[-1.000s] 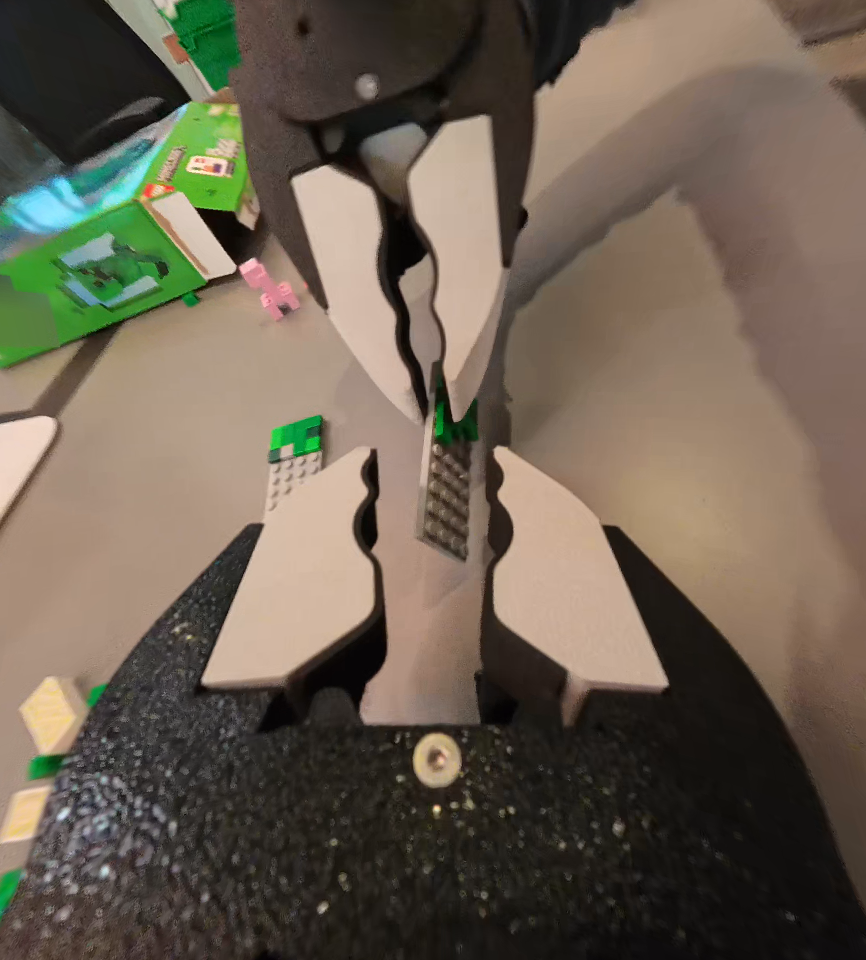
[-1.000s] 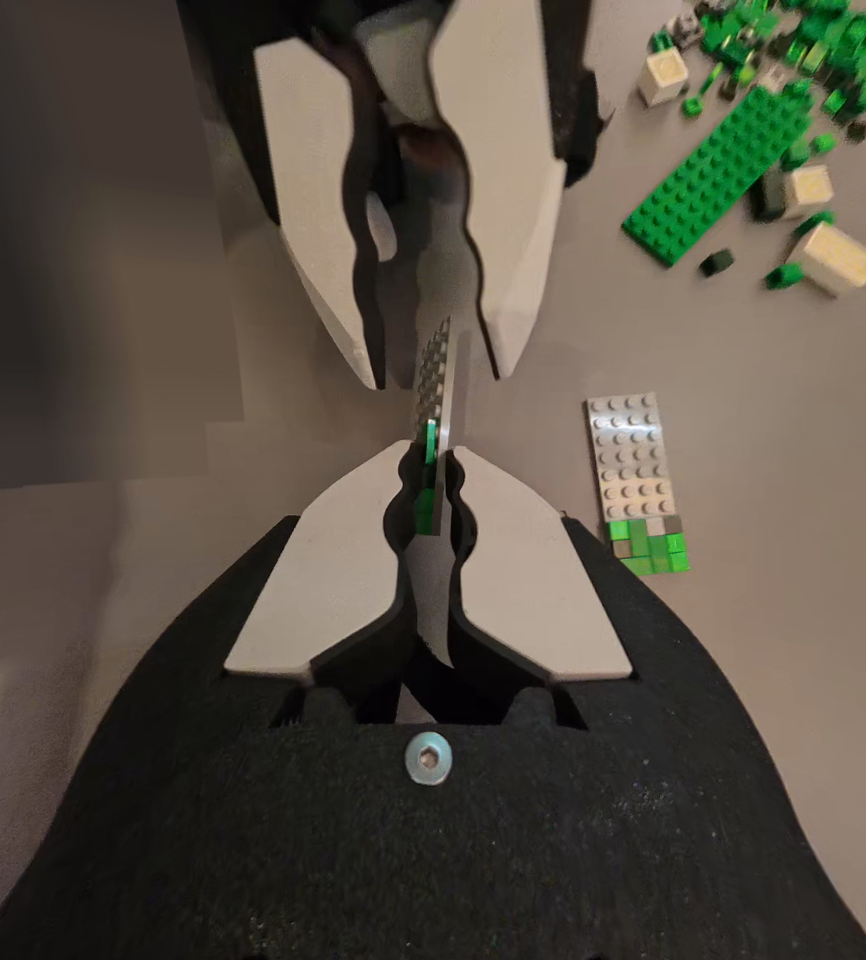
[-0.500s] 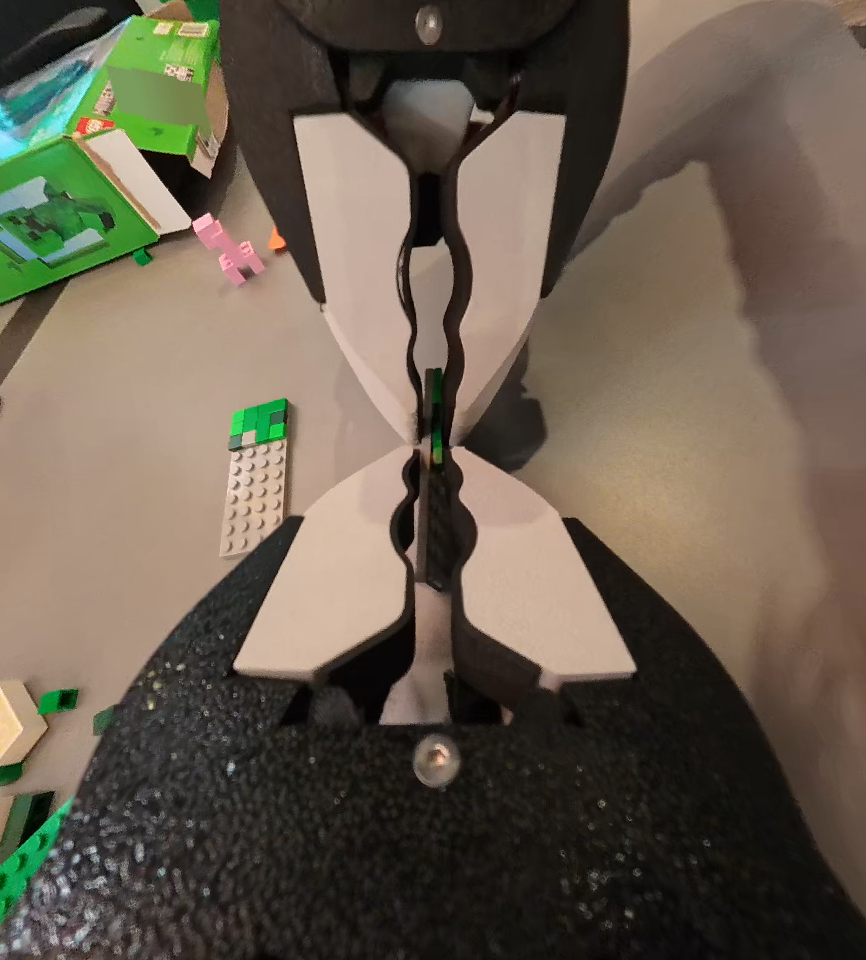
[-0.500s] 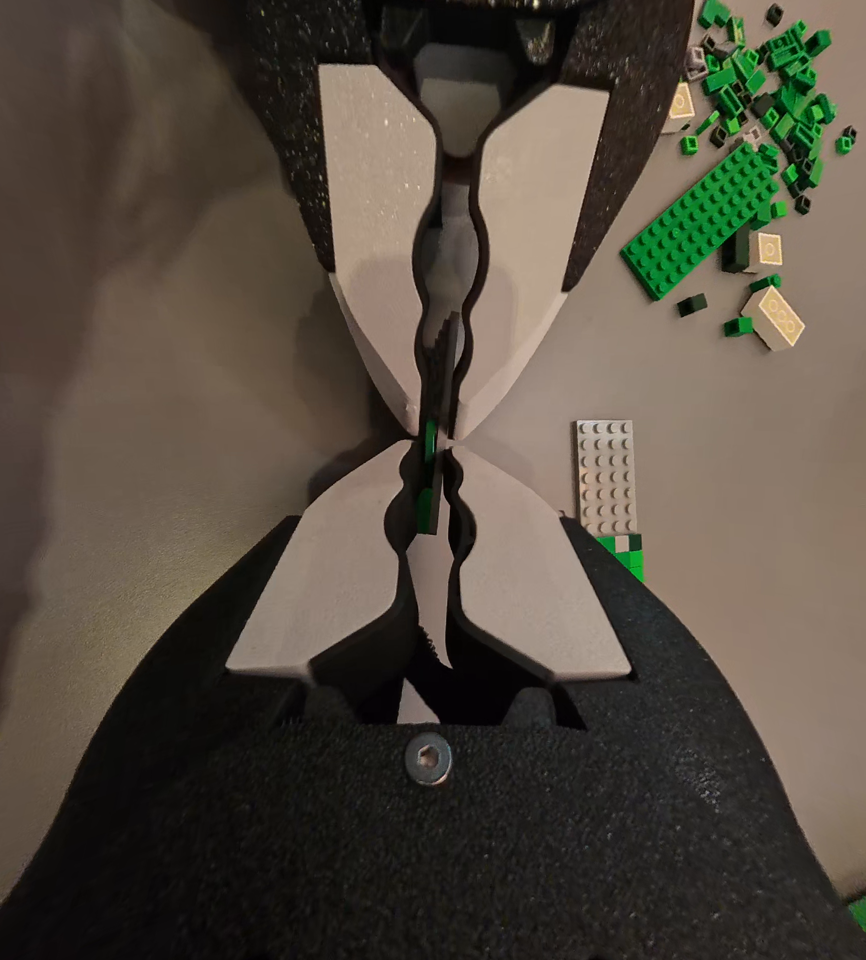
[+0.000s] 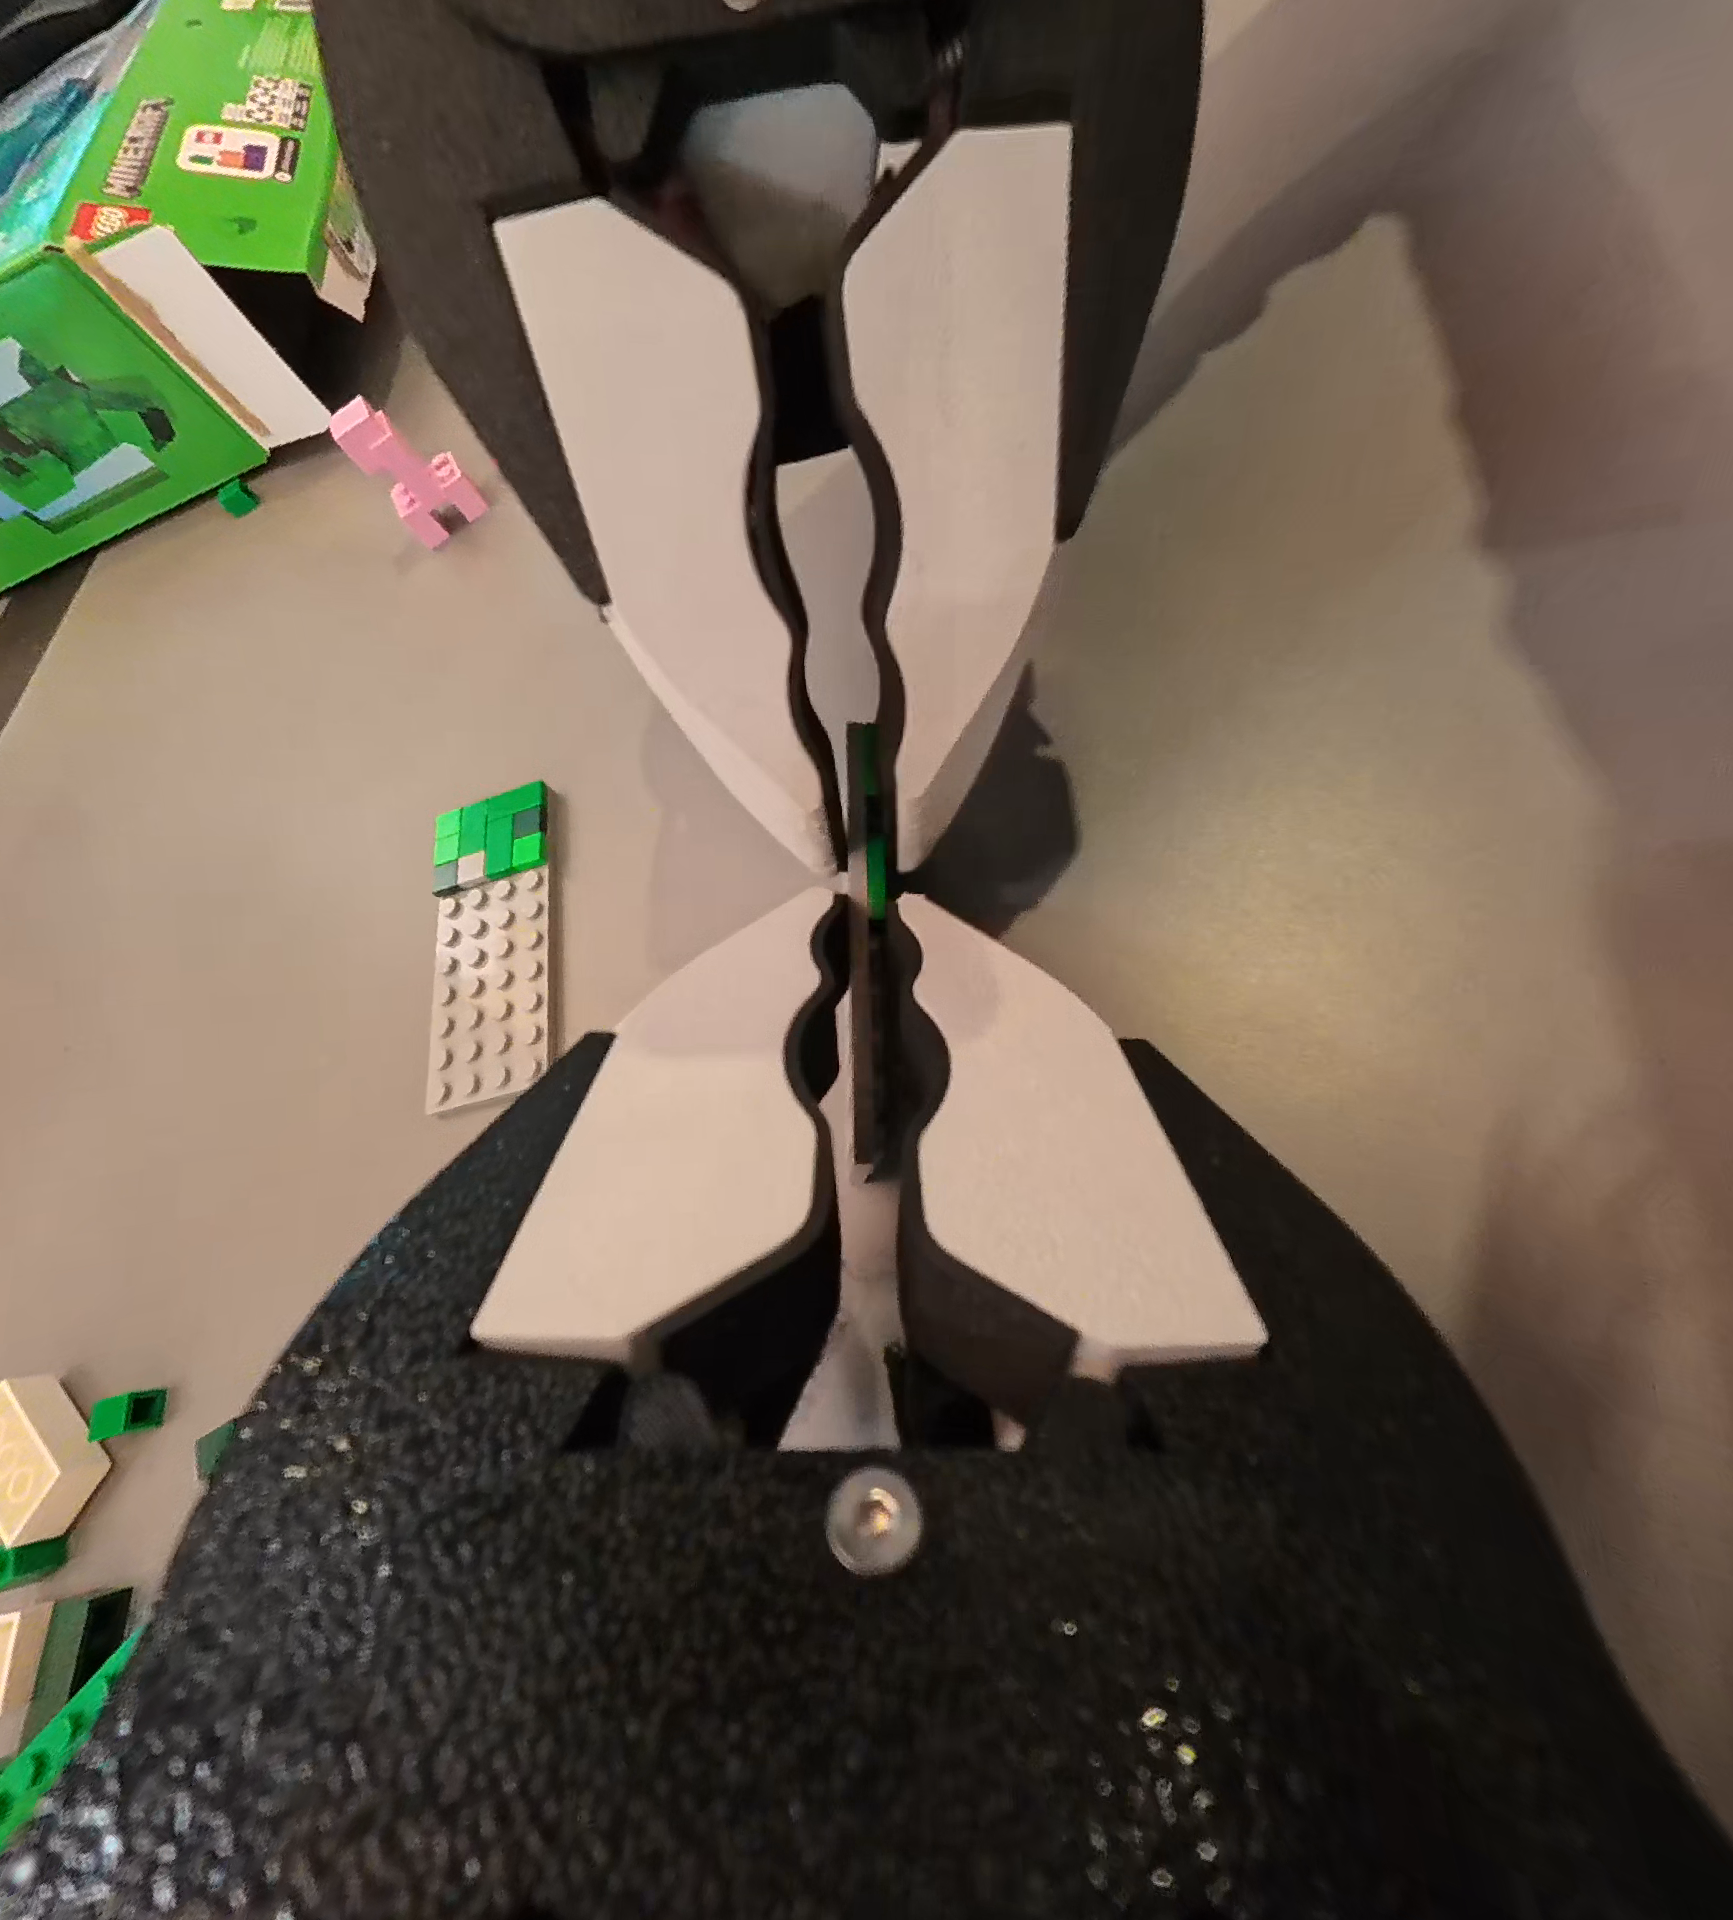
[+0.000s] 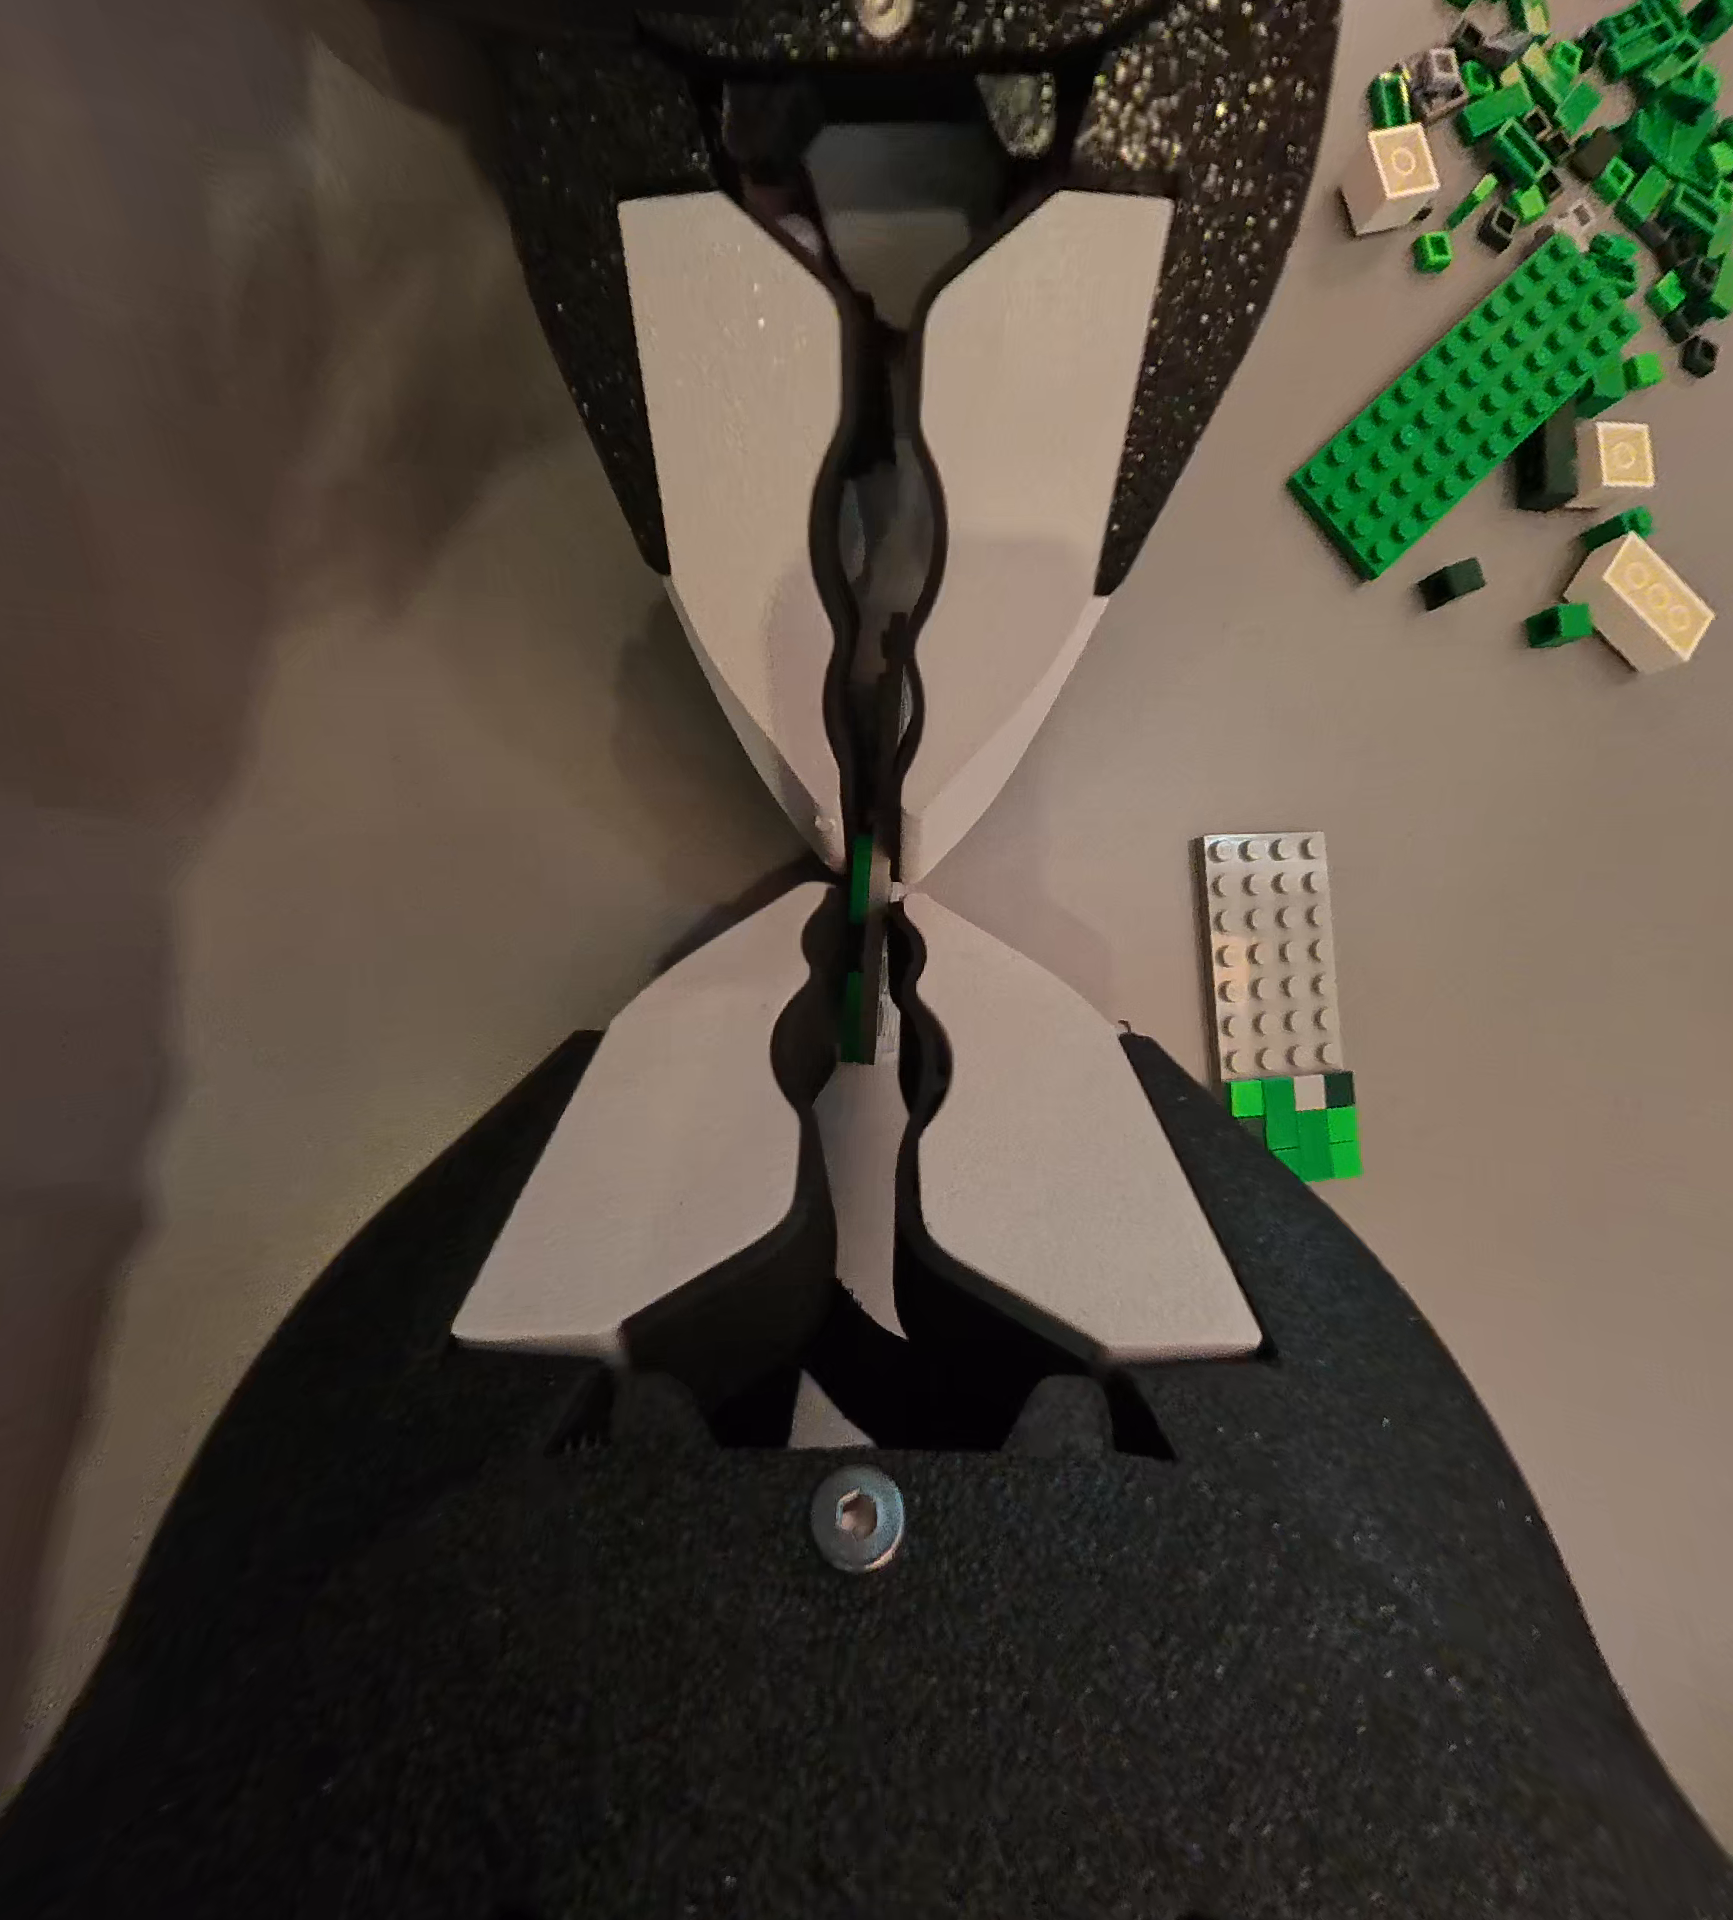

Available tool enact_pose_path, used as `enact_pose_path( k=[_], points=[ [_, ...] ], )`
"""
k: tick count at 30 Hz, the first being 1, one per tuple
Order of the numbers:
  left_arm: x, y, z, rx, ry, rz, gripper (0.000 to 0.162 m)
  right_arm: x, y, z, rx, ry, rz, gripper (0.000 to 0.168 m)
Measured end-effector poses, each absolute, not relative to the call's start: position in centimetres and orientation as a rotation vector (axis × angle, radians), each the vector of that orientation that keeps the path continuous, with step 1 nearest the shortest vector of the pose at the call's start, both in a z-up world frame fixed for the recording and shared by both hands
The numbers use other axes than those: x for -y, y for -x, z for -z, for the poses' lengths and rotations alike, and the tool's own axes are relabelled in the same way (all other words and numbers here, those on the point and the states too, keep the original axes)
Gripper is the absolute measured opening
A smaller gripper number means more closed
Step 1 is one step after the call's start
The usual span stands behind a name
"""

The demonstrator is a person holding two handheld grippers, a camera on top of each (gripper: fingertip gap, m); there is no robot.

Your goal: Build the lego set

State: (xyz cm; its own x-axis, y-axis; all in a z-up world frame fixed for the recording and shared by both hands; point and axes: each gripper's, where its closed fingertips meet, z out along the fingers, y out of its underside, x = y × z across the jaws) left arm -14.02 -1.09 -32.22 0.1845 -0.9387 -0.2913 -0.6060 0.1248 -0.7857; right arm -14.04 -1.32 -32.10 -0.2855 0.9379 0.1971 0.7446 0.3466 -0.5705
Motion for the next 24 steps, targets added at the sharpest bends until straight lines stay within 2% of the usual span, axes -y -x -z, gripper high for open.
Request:
enact_pose_path(
  k=[1, 6, 7, 9, 13, 16, 21, 24],
  points=[
    [1.1, 14.0, 32.2, -1.516, 1.581, 0.473, 0.005, 1.3, 14.1, 32.1, 2.121, 1.446, -0.494, 0.006],
    [0.9, 14.1, 31.9, -1.463, 1.625, 0.562, 0.006, 1.1, 14.1, 31.8, 2.1, 1.516, -0.602, 0.006],
    [0.5, 14.3, 31.7, -1.439, 1.639, 0.555, 0.01, 0.9, 14.2, 31.7, 2.068, 1.579, -0.68, 0.006],
    [-0.4, 15.3, 31.6, -1.415, 1.681, 0.515, 0.03, 0.3, 13.8, 32.0, 2.053, 1.736, -0.808, 0.006],
    [-2.0, 17.2, 30.4, -1.29, 1.674, 0.484, 0.028, -0.7, 13.8, 32.1, 2.006, 1.958, -1.086, 0.007],
    [-3.2, 18.7, 29.8, -1.197, 1.697, 0.487, 0.031, -1.6, 13.5, 32.9, 2.008, 2.126, -1.159, 0.019],
    [-5.5, 21.9, 28.8, -1.039, 1.702, 0.389, 0.033, -3.5, 12.5, 32.7, 2.004, 2.191, -1.06, 0.026],
    [-7.9, 27.6, 26.7, -0.84, 1.705, 0.154, 0.033, -4.5, 12.6, 30.7, 1.942, 2.077, -0.964, 0.026]
  ],
)
